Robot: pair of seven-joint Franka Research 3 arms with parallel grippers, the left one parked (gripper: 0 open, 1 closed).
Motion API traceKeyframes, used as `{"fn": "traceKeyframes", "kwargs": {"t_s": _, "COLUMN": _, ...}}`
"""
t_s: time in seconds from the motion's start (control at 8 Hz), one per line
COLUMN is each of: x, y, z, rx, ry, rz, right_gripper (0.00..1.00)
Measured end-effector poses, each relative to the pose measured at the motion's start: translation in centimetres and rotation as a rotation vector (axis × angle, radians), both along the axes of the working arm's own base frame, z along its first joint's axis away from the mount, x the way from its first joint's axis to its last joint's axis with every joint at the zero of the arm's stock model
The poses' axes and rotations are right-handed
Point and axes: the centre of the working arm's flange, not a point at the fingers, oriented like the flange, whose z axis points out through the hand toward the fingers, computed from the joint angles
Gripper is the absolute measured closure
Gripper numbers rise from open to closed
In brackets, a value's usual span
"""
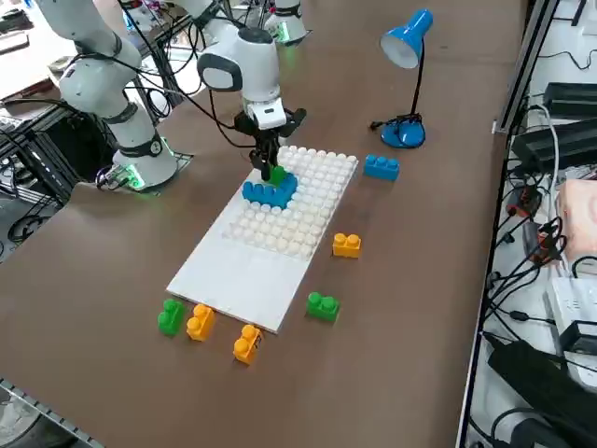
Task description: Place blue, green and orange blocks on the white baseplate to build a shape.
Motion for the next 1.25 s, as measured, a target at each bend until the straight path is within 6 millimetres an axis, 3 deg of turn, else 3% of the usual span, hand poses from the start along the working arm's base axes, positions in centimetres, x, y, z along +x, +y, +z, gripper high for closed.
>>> {"fn": "traceKeyframes", "kwargs": {"t_s": 1.25, "x": 0.1, "y": -0.3, "z": -2.0, "rx": -0.004, "ry": 0.013, "rz": -0.003, "right_gripper": 0.63}}
